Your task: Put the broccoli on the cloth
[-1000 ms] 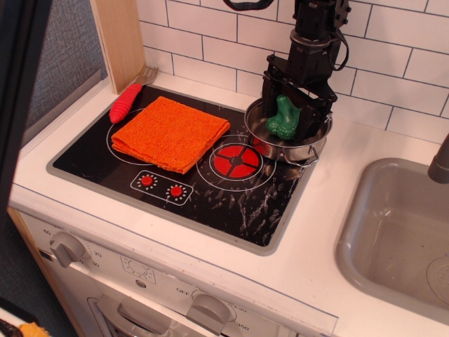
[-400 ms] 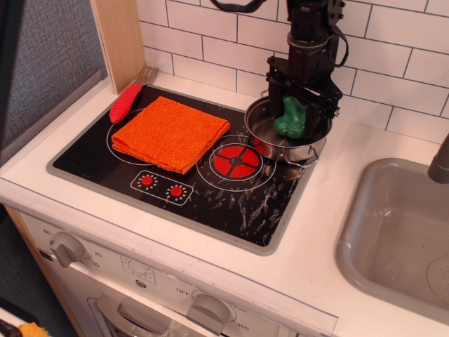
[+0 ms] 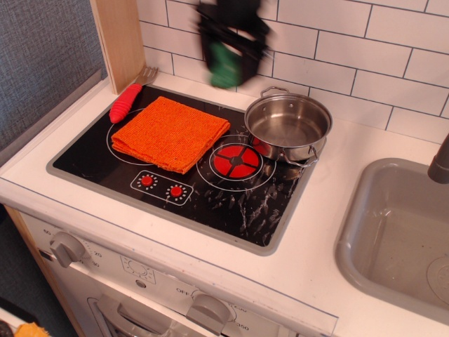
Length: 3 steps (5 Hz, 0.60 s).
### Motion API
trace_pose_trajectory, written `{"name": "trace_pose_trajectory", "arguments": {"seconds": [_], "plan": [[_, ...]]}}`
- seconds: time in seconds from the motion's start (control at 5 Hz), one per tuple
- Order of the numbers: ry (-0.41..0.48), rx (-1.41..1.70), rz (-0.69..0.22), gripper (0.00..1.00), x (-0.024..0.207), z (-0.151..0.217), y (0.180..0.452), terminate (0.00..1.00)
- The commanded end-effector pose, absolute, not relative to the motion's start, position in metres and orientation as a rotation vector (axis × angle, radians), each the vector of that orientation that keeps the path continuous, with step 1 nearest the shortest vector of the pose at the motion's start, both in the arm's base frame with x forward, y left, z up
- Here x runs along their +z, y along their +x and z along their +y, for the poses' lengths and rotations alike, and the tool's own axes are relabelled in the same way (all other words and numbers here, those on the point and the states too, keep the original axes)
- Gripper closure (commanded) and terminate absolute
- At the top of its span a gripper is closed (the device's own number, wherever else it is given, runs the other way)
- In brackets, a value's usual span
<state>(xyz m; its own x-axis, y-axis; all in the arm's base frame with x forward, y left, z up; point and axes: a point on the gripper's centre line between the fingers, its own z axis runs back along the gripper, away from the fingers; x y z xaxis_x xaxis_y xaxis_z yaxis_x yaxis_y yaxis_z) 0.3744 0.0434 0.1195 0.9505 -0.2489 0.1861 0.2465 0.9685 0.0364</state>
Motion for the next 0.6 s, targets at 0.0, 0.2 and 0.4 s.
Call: {"name": "trace_pose_trajectory", "arguments": {"seconds": [0.0, 0.2, 0.4], "plan": [[0.002, -0.201, -0.206, 1.0, 0.133, 0.098, 0.351, 0.0], [0.0, -0.217, -0.156, 1.0, 0.114, 0.101, 0.349, 0.0], [0.004, -0.246, -0.131, 1.0, 0.106, 0.091, 0.346, 0.0]]}}
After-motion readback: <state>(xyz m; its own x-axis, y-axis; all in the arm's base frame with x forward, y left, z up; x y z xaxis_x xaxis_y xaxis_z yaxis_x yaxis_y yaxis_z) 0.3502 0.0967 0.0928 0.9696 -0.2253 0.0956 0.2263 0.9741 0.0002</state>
